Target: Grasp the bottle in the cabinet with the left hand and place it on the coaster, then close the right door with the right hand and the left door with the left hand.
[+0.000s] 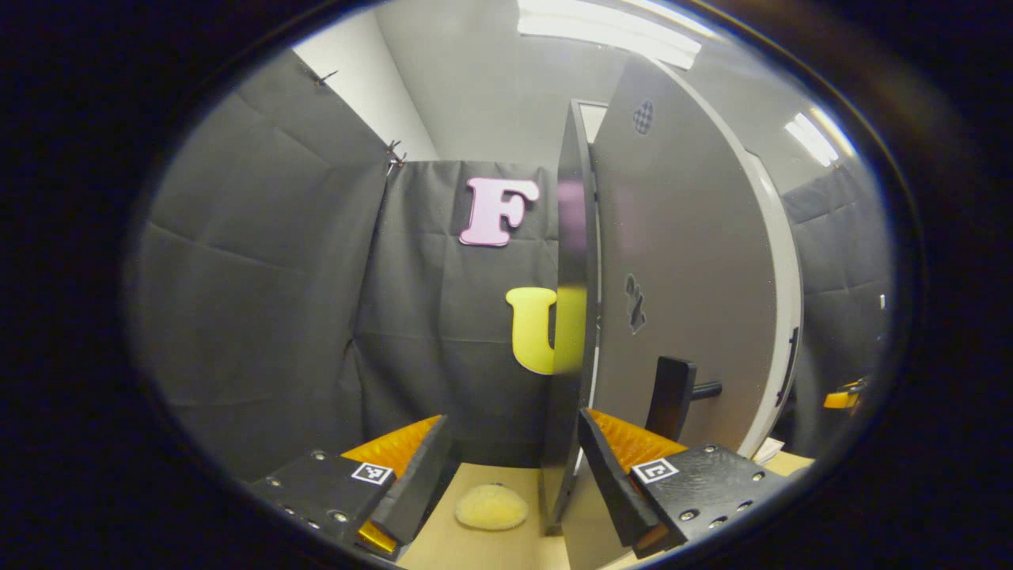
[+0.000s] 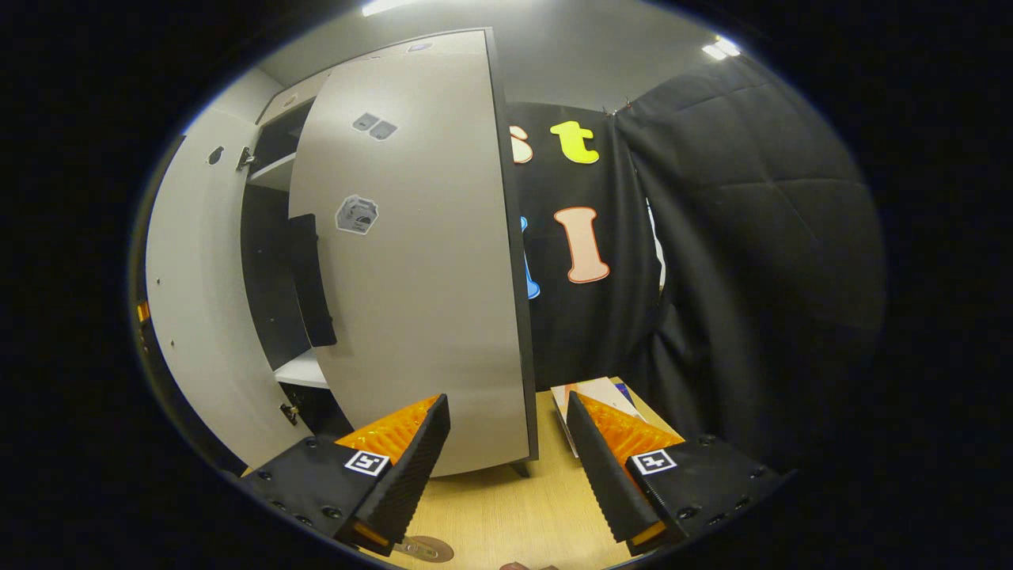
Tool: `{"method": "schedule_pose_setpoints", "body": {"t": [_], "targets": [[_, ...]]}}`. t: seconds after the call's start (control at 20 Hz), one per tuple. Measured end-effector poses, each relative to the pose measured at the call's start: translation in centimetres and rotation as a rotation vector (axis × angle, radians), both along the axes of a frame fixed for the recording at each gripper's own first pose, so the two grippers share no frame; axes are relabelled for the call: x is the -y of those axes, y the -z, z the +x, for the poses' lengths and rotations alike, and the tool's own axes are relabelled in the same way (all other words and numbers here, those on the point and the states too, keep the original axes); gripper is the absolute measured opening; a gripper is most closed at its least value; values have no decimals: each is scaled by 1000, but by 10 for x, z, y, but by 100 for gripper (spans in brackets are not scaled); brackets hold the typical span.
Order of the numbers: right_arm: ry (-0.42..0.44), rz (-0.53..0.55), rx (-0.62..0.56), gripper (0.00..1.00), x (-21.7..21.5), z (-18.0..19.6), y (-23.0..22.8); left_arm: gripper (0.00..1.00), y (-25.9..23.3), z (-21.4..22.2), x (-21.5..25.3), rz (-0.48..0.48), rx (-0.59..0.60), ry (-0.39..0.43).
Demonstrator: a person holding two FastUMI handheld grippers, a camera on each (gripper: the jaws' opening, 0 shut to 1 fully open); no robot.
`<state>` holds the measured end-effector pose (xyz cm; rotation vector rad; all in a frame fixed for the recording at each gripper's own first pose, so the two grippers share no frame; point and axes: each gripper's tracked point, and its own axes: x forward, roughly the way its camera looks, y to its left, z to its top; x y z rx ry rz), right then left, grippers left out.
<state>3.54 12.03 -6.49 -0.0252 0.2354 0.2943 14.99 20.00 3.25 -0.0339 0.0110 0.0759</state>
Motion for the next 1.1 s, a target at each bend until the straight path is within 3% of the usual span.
{"method": "schedule_pose_setpoints", "body": {"t": [0.3, 0.4, 0.6, 0.65, 0.75, 0.8, 0.9, 0.95, 1.1], "targets": [[-36, 5, 0, 95, -1, 6, -5, 93, 1, 6, 64, 21, -31, 55], [-52, 6, 4, 95, 2, 9, -8, 99, 1, 8, 84, 7, -33, 44], [-73, -19, 22, 92, 21, 18, -19, 93, -2, 18, 122, 25, -41, 0], [-77, -23, 28, 92, 27, 20, -21, 99, 1, 20, 139, 37, -44, 4], [-80, -27, 34, 95, 38, 23, -24, 93, -1, 31, 169, 50, -49, 21], [-83, -21, 36, 92, 43, 24, -25, 99, -4, 37, 183, 42, -47, 29], [-88, -7, 38, 95, 53, 27, -27, 99, -14, 43, 207, 30, -35, 35], [-88, -1, 38, 92, 59, 27, -27, 99, -20, 42, 213, 31, -27, 29], [-101, 38, 65, 95, 77, 26, -36, 99, -29, 18, 226, 58, -12, -9]]}}
